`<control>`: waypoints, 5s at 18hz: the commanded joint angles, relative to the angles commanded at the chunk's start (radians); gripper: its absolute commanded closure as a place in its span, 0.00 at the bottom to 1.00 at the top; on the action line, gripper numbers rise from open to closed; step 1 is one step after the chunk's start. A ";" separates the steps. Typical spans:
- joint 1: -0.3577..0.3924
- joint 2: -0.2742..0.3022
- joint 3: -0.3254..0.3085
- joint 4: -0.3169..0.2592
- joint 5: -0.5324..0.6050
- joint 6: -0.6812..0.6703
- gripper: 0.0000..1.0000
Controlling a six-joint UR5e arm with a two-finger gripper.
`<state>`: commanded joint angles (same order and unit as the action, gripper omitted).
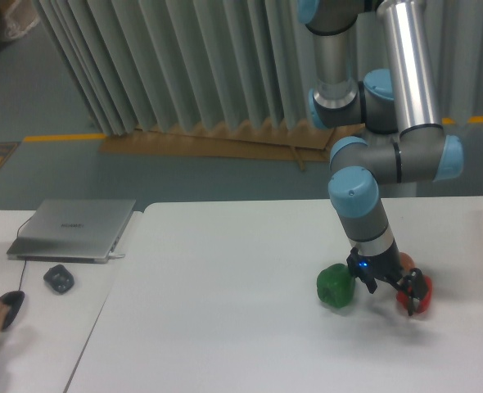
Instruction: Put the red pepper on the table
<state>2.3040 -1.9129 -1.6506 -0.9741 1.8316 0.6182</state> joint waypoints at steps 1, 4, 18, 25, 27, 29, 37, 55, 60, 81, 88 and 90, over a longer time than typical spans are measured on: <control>0.012 0.000 0.000 0.000 0.000 0.000 0.00; 0.038 0.000 0.002 0.000 0.002 0.002 0.00; 0.106 -0.020 0.052 0.002 -0.034 0.000 0.00; 0.107 -0.023 0.087 0.002 -0.038 0.002 0.00; 0.106 -0.023 0.095 0.002 -0.038 0.002 0.00; 0.106 -0.023 0.100 0.000 -0.040 0.002 0.00; 0.103 -0.018 0.098 0.000 -0.049 0.002 0.00; 0.103 -0.017 0.100 0.000 -0.048 0.003 0.00; 0.103 -0.017 0.100 0.000 -0.048 0.003 0.00; 0.101 -0.012 0.089 0.003 -0.046 0.002 0.00; 0.097 -0.011 0.086 0.005 -0.044 0.000 0.00; 0.095 -0.012 0.081 0.005 -0.044 0.000 0.00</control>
<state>2.3991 -1.9251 -1.5692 -0.9695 1.7871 0.6182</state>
